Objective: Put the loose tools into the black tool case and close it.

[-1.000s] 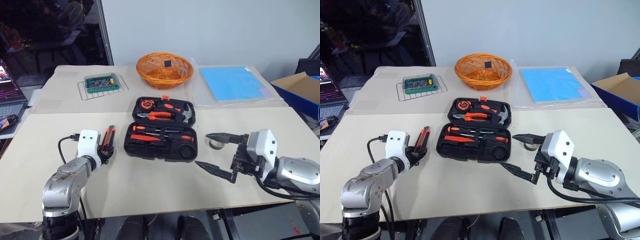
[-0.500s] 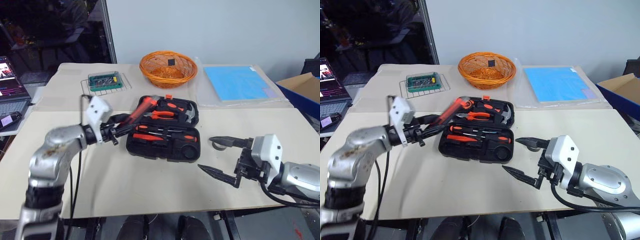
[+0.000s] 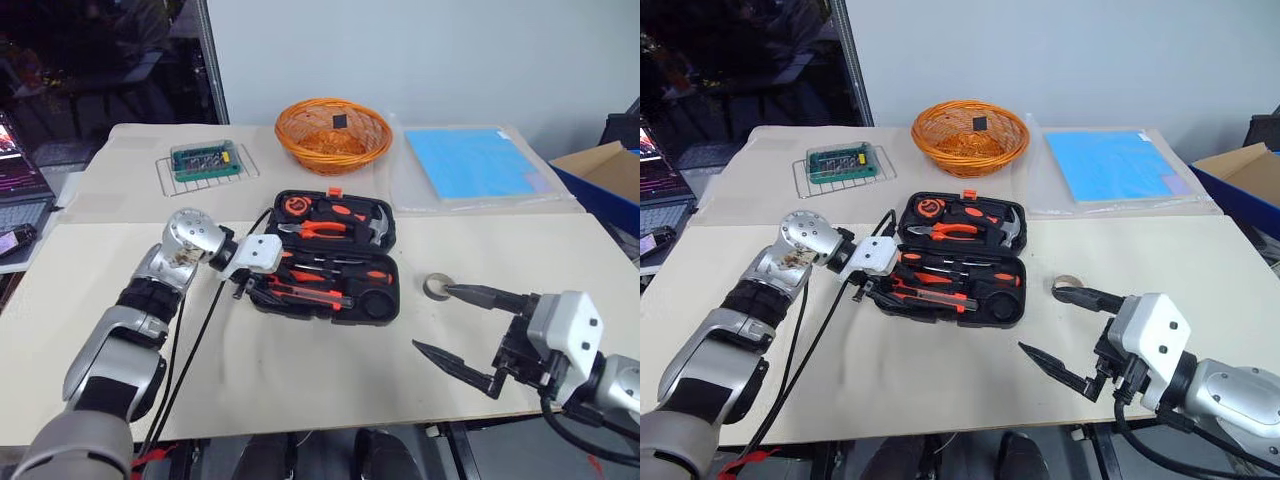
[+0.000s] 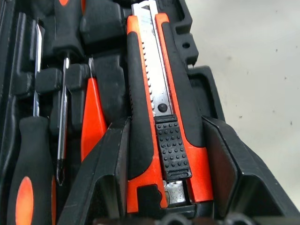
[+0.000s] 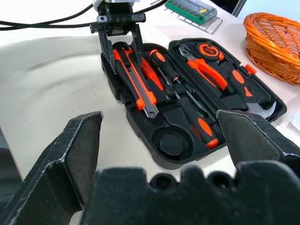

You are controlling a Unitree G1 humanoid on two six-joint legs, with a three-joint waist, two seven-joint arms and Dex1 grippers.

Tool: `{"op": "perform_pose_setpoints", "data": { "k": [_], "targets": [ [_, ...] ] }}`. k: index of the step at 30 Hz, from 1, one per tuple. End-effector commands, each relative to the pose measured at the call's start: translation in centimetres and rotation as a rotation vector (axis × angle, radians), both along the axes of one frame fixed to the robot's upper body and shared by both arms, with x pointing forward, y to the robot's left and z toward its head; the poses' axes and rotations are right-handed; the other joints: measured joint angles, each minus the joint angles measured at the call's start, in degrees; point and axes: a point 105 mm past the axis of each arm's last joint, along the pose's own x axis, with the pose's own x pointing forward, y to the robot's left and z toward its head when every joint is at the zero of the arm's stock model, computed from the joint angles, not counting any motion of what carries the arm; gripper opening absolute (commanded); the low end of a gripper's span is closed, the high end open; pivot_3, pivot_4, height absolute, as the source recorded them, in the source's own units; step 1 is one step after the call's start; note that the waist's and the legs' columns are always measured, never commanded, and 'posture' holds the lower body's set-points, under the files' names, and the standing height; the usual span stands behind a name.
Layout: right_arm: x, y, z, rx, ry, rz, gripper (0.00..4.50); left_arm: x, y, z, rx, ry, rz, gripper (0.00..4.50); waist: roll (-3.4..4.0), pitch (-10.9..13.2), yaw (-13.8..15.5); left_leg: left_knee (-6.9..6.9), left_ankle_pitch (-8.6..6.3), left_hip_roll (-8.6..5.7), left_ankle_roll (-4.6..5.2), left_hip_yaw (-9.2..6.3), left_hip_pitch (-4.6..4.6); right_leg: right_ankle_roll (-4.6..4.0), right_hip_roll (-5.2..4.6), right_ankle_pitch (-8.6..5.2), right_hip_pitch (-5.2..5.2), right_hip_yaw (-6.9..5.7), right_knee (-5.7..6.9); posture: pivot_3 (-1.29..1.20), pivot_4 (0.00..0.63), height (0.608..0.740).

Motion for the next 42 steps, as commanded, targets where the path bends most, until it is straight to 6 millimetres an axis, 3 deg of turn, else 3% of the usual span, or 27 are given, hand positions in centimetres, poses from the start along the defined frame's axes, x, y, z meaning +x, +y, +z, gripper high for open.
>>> {"op": "perform_pose_setpoints", "data": {
  "k": [1,16,17,18,22,27,28,30,34,37,39,42],
  "targets": [
    [-0.5,0.2,0.8,0.007,-0.035,-0.002,4.50,-0.2,-0.5,0.2,0.038,-0.017,-0.047,1.78,0.00,0.0,0.0,0.01,0.00,0.00,0.00,-0.01,0.00,0.01,0.00,0.00,0.01,0.00,0.00,0.00,0.150,0.740],
    [0.2,0.5,0.8,0.016,-0.035,0.019,4.50,-1.7,-1.8,-1.1,0.068,0.093,0.058,1.78,0.01,0.0,0.0,0.06,-0.02,-0.03,0.05,-0.09,0.01,0.19,0.00,0.04,0.05,0.00,0.08,0.00,0.150,0.740],
    [0.2,0.5,0.8,0.016,-0.034,0.020,4.50,-1.9,-1.8,-1.0,0.064,0.106,0.061,2.78,0.01,0.0,0.1,0.06,-0.02,-0.03,0.05,-0.09,0.02,0.20,0.00,0.04,0.07,0.00,0.08,0.00,0.150,0.740],
    [0.3,0.5,0.8,0.016,-0.034,0.021,4.50,-2.0,-2.0,-0.9,0.054,0.111,0.066,2.91,0.01,0.0,0.1,0.07,-0.02,-0.02,0.05,-0.10,0.02,0.20,0.00,0.04,0.07,0.00,0.08,0.00,0.150,0.740],
    [0.5,0.6,0.8,0.019,-0.039,0.028,4.50,-1.7,-2.7,1.3,-0.084,0.115,0.131,4.38,0.01,0.0,-0.1,0.11,-0.02,-0.02,0.05,-0.10,0.02,0.12,0.00,-0.01,0.08,0.01,0.09,0.00,0.150,0.740],
    [0.6,0.5,0.7,0.019,-0.038,0.026,4.50,-1.3,-2.2,4.8,-0.299,0.170,0.241,4.45,0.01,0.0,-0.2,0.12,0.00,-0.01,0.03,-0.14,0.02,0.20,0.03,0.04,0.03,0.01,0.19,0.00,0.150,0.740],
    [0.7,0.5,0.6,0.020,-0.039,0.027,4.50,-1.6,-2.2,5.2,-0.339,0.185,0.250,3.88,0.01,0.0,-0.2,0.13,0.00,-0.01,0.03,-0.16,0.02,0.21,0.03,0.04,0.03,0.00,0.20,0.00,0.150,0.740],
    [0.8,0.6,0.6,0.024,-0.041,0.029,4.50,-2.0,-2.4,5.4,-0.410,0.200,0.282,3.24,0.03,0.0,-0.2,0.18,0.01,-0.01,0.02,-0.20,0.02,0.21,0.04,0.04,0.06,-0.01,0.21,0.00,0.150,0.740],
    [0.9,0.7,0.6,0.029,-0.043,0.035,4.50,-2.7,-2.9,4.1,-0.467,0.211,0.379,1.75,0.05,0.0,-0.2,0.20,0.01,-0.02,0.02,-0.21,0.08,0.22,0.04,0.04,0.14,0.04,0.18,0.00,0.150,0.740],
    [1.0,0.7,0.6,0.027,-0.039,0.043,4.50,-3.3,-3.2,1.4,-0.408,0.205,0.445,0.74,0.04,0.0,-0.2,0.21,0.01,-0.01,0.02,-0.21,0.08,0.20,0.04,0.05,0.14,0.03,0.19,0.00,0.150,0.740],
    [1.0,0.6,0.5,0.022,-0.032,0.050,4.50,-3.7,-3.4,-1.4,-0.307,0.188,0.467,0.03,0.05,0.0,0.0,0.21,0.03,-0.02,-0.01,-0.22,0.08,0.18,0.04,0.05,0.13,0.01,0.20,0.00,0.150,0.740],
    [1.0,0.6,0.5,0.002,-0.020,0.058,4.50,-3.7,-3.2,-5.9,-0.121,0.105,0.466,0.03,0.08,-0.1,0.1,0.22,0.03,-0.03,-0.02,-0.23,0.10,0.02,0.04,-0.02,0.17,0.01,0.19,0.00,0.150,0.740]
  ]
}}
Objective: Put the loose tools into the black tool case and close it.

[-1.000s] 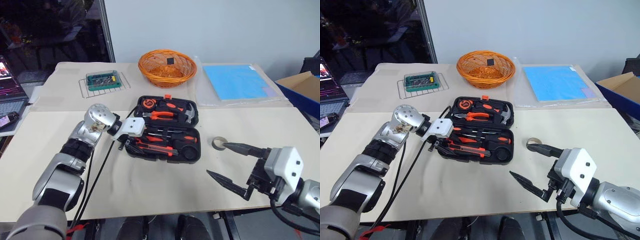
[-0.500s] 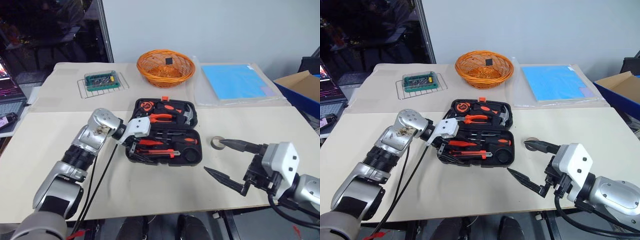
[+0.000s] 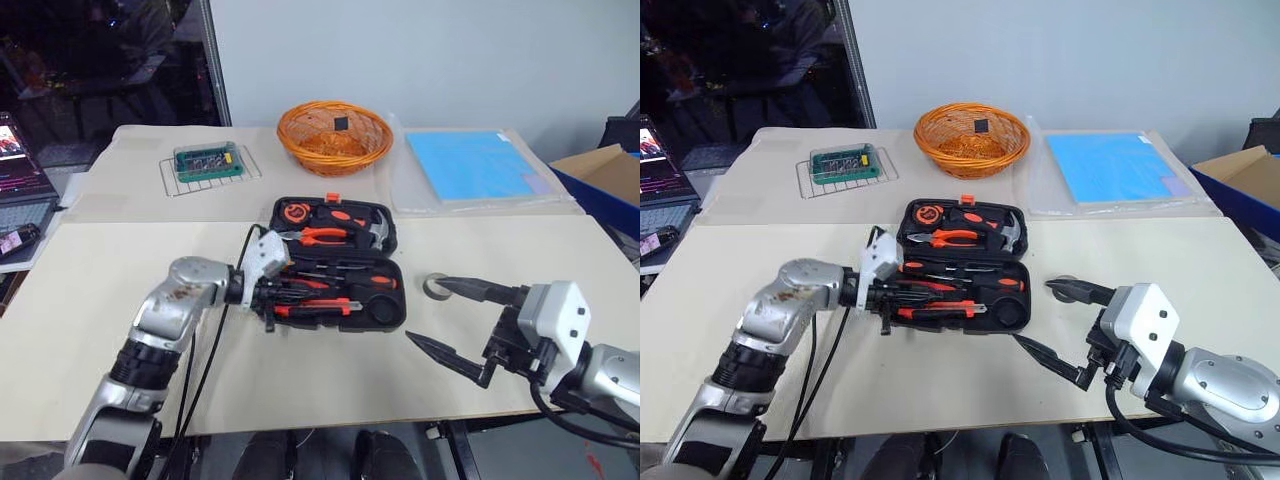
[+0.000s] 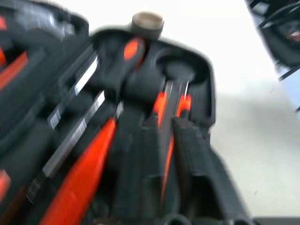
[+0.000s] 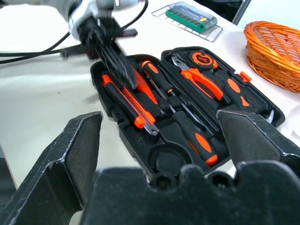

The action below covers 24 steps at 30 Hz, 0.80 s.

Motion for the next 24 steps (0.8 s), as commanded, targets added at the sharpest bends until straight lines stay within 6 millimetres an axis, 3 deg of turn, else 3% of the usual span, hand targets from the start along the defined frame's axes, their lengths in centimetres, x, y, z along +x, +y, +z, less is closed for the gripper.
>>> {"op": "perform_pose_setpoints", "data": {
  "k": [1,5,10,12,14,16,18,21,24],
  "targets": [
    [-0.1,0.1,0.7,-0.036,-0.030,0.022,4.50,-0.1,0.0,-4.4,0.230,-0.071,-0.029,0.03,0.14,-0.1,0.2,0.00,0.00,0.00,0.00,-0.05,0.08,0.00,0.00,0.00,0.08,-0.02,-0.04,0.00,0.150,0.740],
    [-0.2,-0.4,0.4,-0.060,0.000,-0.004,4.50,0.4,-0.2,-5.8,0.287,-0.168,-0.058,0.03,0.45,-0.4,0.2,-0.33,-0.39,0.01,-0.54,-0.01,1.04,0.07,-0.12,-0.04,0.80,-0.02,-0.41,0.00,0.150,0.740],
    [-0.2,-1.1,-0.2,-0.064,0.040,-0.071,4.50,-0.6,-2.2,-6.2,0.219,-0.266,-0.138,0.03,1.11,-1.1,0.6,-0.43,-0.40,0.03,-0.56,-0.01,1.09,0.11,-0.19,-0.03,0.83,-0.01,-0.53,0.00,0.150,0.740],
    [0.2,-1.4,-0.2,-0.056,0.043,-0.123,4.50,-0.5,-2.8,-5.2,0.111,-0.286,-0.119,0.03,1.19,-1.3,0.6,-0.43,-0.40,0.02,-0.56,0.01,1.09,0.12,-0.23,-0.02,0.83,-0.01,-0.54,0.00,0.150,0.740],
    [0.1,-1.8,-0.1,-0.042,0.046,-0.141,4.50,-0.3,-3.9,-2.8,-0.079,-0.265,-0.065,0.03,1.19,-1.3,0.5,-0.43,-0.40,0.01,-0.56,0.02,1.07,0.13,-0.26,-0.01,0.81,-0.01,-0.54,0.00,0.150,0.740],
    [0.1,-1.7,0.1,-0.034,0.045,-0.143,4.50,-0.4,-4.1,0.3,-0.279,-0.159,-0.037,0.03,1.17,-1.2,0.6,-0.43,-0.39,0.00,-0.55,0.00,1.00,0.14,-0.27,-0.01,0.77,-0.04,-0.56,0.00,0.150,0.740],
    [0.1,-1.8,0.1,-0.028,0.047,-0.147,4.50,-1.0,-4.1,1.8,-0.364,-0.055,-0.057,0.03,0.99,-1.1,0.4,-0.41,-0.37,-0.02,-0.51,-0.01,0.80,0.15,-0.27,-0.01,0.71,-0.04,-0.56,0.00,0.150,0.740],
    [0.2,-1.4,0.2,-0.022,0.046,-0.143,4.50,-2.0,-3.5,2.5,-0.374,0.102,-0.094,0.03,0.83,-1.0,-0.2,-0.38,-0.05,-0.01,0.05,-0.08,0.51,0.13,-0.03,-0.01,0.63,-0.04,-0.55,0.00,0.150,0.740],
    [0.0,-1.6,0.3,-0.025,0.046,-0.146,4.50,-2.3,-3.2,0.6,-0.268,0.105,-0.075,0.03,0.83,-1.0,-0.6,-0.43,-0.05,-0.01,0.05,-0.09,0.56,0.12,0.02,-0.04,0.62,-0.03,-0.54,0.00,0.150,0.740]
  ]
}}
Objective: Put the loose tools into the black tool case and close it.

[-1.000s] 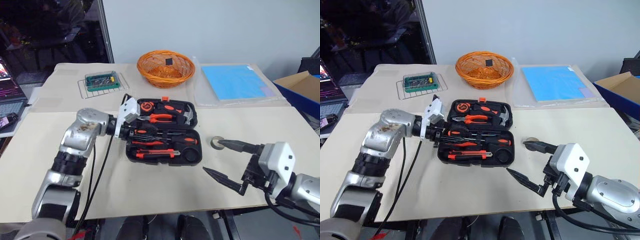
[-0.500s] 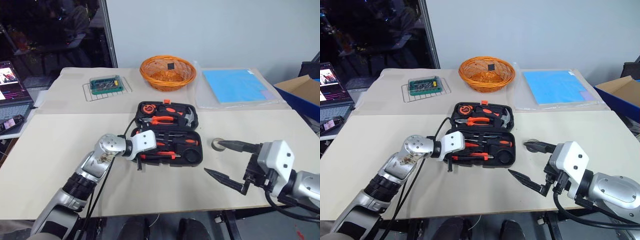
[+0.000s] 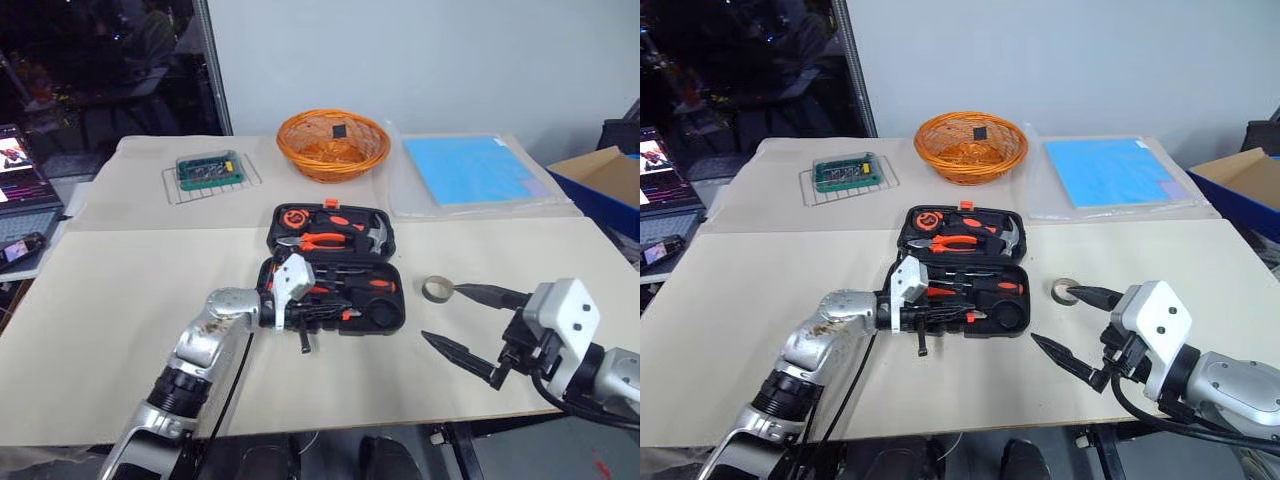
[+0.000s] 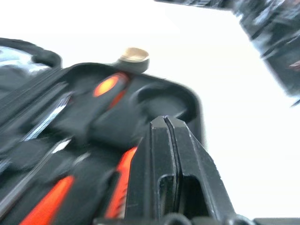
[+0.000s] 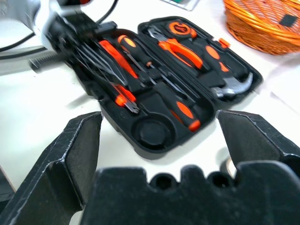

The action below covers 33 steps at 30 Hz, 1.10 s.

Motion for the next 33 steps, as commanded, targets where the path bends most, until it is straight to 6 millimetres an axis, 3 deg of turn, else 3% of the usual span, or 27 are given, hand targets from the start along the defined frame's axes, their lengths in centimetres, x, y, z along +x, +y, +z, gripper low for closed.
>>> {"op": "perform_pose_setpoints", "data": {
  "k": [1,12,18,22,28,33],
  "targets": [
    [-0.5,0.3,1.0,0.001,-0.037,0.010,4.50,-0.4,0.1,-1.1,0.072,0.002,0.016,0.03,0.00,0.0,0.0,0.00,0.00,0.00,0.00,0.00,0.04,-0.01,0.00,-0.02,0.03,0.00,0.00,0.00,0.150,0.740],
    [-1.4,0.4,1.3,-0.014,-0.026,-0.001,4.50,0.4,2.3,-4.8,0.261,0.124,0.236,0.03,-0.11,0.1,0.3,-0.02,-0.29,0.01,-0.51,-0.05,0.10,-0.01,-0.04,-0.02,0.07,0.01,-0.07,0.00,0.150,0.740],
    [-1.5,0.6,1.4,-0.020,-0.021,0.024,4.50,-0.5,3.4,-7.5,0.400,0.225,0.269,0.03,0.00,0.0,-0.2,-0.09,-0.35,0.05,-0.60,-0.07,0.42,0.01,-0.04,-0.03,0.12,0.01,-0.18,0.00,0.150,0.740],
    [-1.3,0.4,1.3,-0.026,-0.011,0.032,4.50,-0.4,3.4,-8.1,0.386,0.319,0.306,0.03,0.11,-0.2,-0.3,-0.13,-0.35,0.05,-0.61,-0.13,0.45,0.01,-0.05,-0.03,0.17,0.01,-0.27,0.00,0.150,0.740],
    [-0.4,0.2,1.0,-0.042,-0.012,0.019,4.50,0.0,3.0,-6.7,0.334,0.323,0.316,0.03,0.18,-0.3,-0.4,-0.14,-0.35,0.04,-0.62,-0.17,0.44,0.01,-0.06,-0.03,0.15,0.01,-0.30,0.00,0.150,0.740],
    [1.6,-0.6,-0.8,-0.107,0.054,-0.034,4.50,-0.5,3.1,-3.2,0.190,0.112,0.228,0.03,0.13,-0.2,-1.0,-0.30,-0.36,0.04,-0.62,-0.12,0.41,0.00,-0.09,-0.03,0.06,0.01,-0.38,0.00,0.150,0.740]
  ]
}}
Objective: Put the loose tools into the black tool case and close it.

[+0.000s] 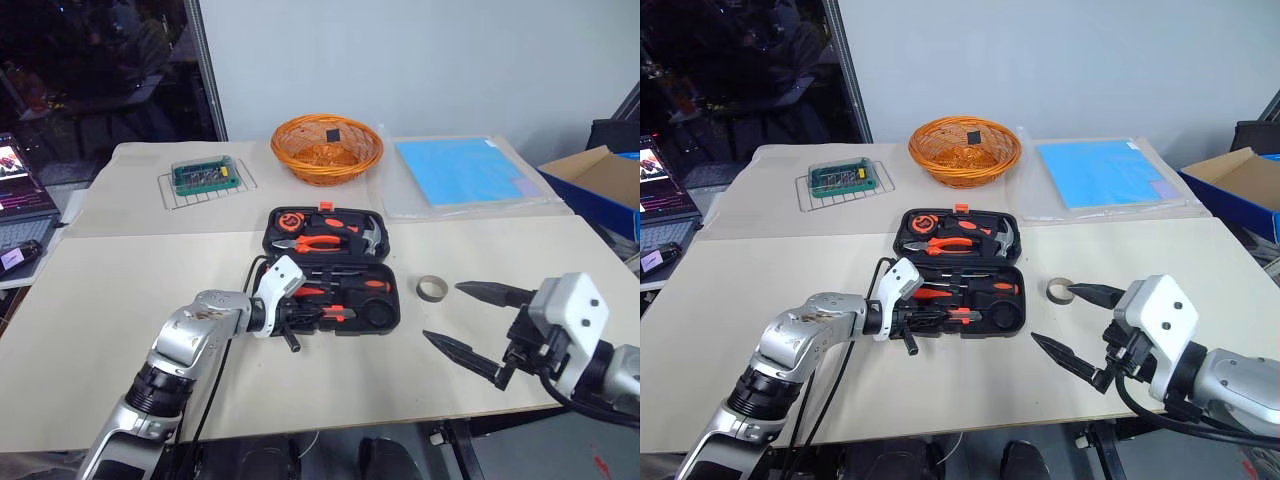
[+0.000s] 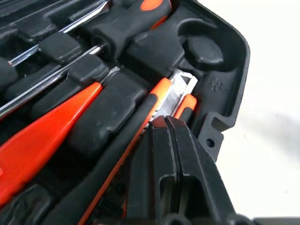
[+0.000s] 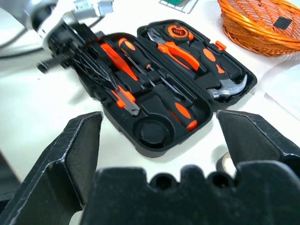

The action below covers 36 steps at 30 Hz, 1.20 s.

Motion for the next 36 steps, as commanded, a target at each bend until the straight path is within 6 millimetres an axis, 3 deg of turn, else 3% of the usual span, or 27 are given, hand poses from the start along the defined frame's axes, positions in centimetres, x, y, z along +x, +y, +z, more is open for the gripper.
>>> {"op": "perform_pose_setpoints", "data": {
  "k": [1,4,6,8,9,11,15,19,22,27,29,33,36],
  "targets": [
    [1.3,-0.8,-0.8,-0.044,0.024,-0.040,4.50,-1.4,0.3,0.2,-0.039,-0.056,-0.070,0.03,-0.04,0.0,-0.1,-0.10,0.00,-0.01,0.00,0.00,-0.04,-0.01,-0.02,0.00,-0.03,0.01,-0.03,0.00,0.150,0.740],
    [3.2,-1.8,-1.8,-0.067,0.097,-0.059,4.50,-1.6,0.4,4.4,-0.245,-0.129,-0.083,0.03,-0.12,0.1,-0.1,-0.25,0.02,-0.04,0.02,0.10,-0.12,-0.14,-0.02,-0.03,-0.04,0.08,-0.02,0.00,0.150,0.740],
    [4.4,-2.3,-2.3,-0.074,0.141,-0.072,4.50,-2.2,0.7,6.8,-0.346,-0.154,-0.113,0.53,-0.34,0.3,-0.1,-0.25,0.07,-0.03,0.07,0.10,-0.24,-0.21,0.01,-0.02,-0.15,0.05,-0.01,0.00,0.150,0.740],
    [6.1,-2.8,-2.9,-0.105,0.176,-0.068,4.00,-3.7,0.9,8.5,-0.332,-0.225,-0.223,1.00,-0.55,0.5,-0.1,-0.24,0.22,-0.03,0.21,0.07,-0.44,-0.24,0.04,0.00,-0.35,0.00,0.01,0.00,0.150,0.740],
    [6.8,-2.9,-3.1,-0.129,0.186,-0.065,3.72,-4.3,0.9,8.9,-0.320,-0.242,-0.258,1.56,-0.56,0.6,-0.1,-0.24,0.33,-0.04,0.38,0.06,-0.47,-0.25,0.07,0.00,-0.36,-0.03,0.02,0.00,0.150,0.740],
    [7.9,-3.1,-3.4,-0.174,0.191,-0.065,3.13,-4.9,0.9,9.5,-0.302,-0.260,-0.295,2.23,-0.44,0.6,0.0,-0.24,0.33,-0.09,0.39,0.15,-0.54,-0.25,0.05,0.02,-0.44,0.01,-0.02,0.00,0.150,0.740],
    [9.7,-3.1,-4.3,-0.219,0.226,-0.052,3.12,-5.4,0.8,10.3,-0.277,-0.307,-0.314,3.61,-0.45,0.7,0.2,-0.24,0.32,-0.16,0.45,0.17,-0.77,-0.43,0.04,0.12,-0.60,0.04,-0.01,0.00,0.150,0.740],
    [11.3,-3.0,-5.2,-0.242,0.266,-0.063,3.12,-5.5,0.4,10.6,-0.275,-0.332,-0.299,3.61,-0.53,0.8,0.1,-0.22,0.36,-0.17,0.48,0.18,-0.92,-0.21,0.12,0.39,-0.69,0.02,0.01,0.00,0.150,0.740],
    [12.3,-3.2,-5.9,-0.260,0.304,-0.074,2.48,-5.6,0.4,10.5,-0.266,-0.340,-0.287,3.65,-0.56,0.9,-0.1,-0.20,0.39,-0.17,0.47,0.21,-0.92,-0.16,0.14,0.42,-0.69,0.02,0.01,0.00,0.150,0.740],
    [12.7,-3.3,-6.0,-0.283,0.313,-0.053,0.57,-5.6,0.7,10.2,-0.257,-0.341,-0.258,3.65,-0.55,0.9,0.0,-0.19,0.42,-0.17,0.47,0.20,-0.92,-0.13,0.14,0.43,-0.68,0.00,0.05,0.00,0.150,0.740],
    [12.6,-3.3,-5.8,-0.286,0.316,-0.043,0.04,-5.6,0.7,10.1,-0.256,-0.340,-0.251,3.65,-0.55,0.9,0.0,-0.18,0.43,-0.17,0.46,0.20,-0.91,-0.13,0.14,0.44,-0.67,0.00,0.05,0.00,0.150,0.740],
    [11.9,-2.9,-3.9,-0.260,0.283,-0.005,0.04,-5.4,0.8,10.1,-0.250,-0.340,-0.241,3.65,-0.53,1.0,0.0,-0.18,0.46,-0.16,0.42,0.20,-0.91,-0.12,0.15,0.45,-0.68,-0.01,0.07,0.00,0.150,0.740],
    [10.2,-0.6,-1.6,-0.215,0.272,0.106,0.04,-5.7,1.3,10.1,-0.250,-0.336,-0.244,3.65,-0.52,1.0,-0.1,-0.18,0.49,-0.15,0.39,0.20,-0.91,-0.12,0.16,0.46,-0.71,0.00,0.12,0.00,0.150,0.740]
  ]
}}
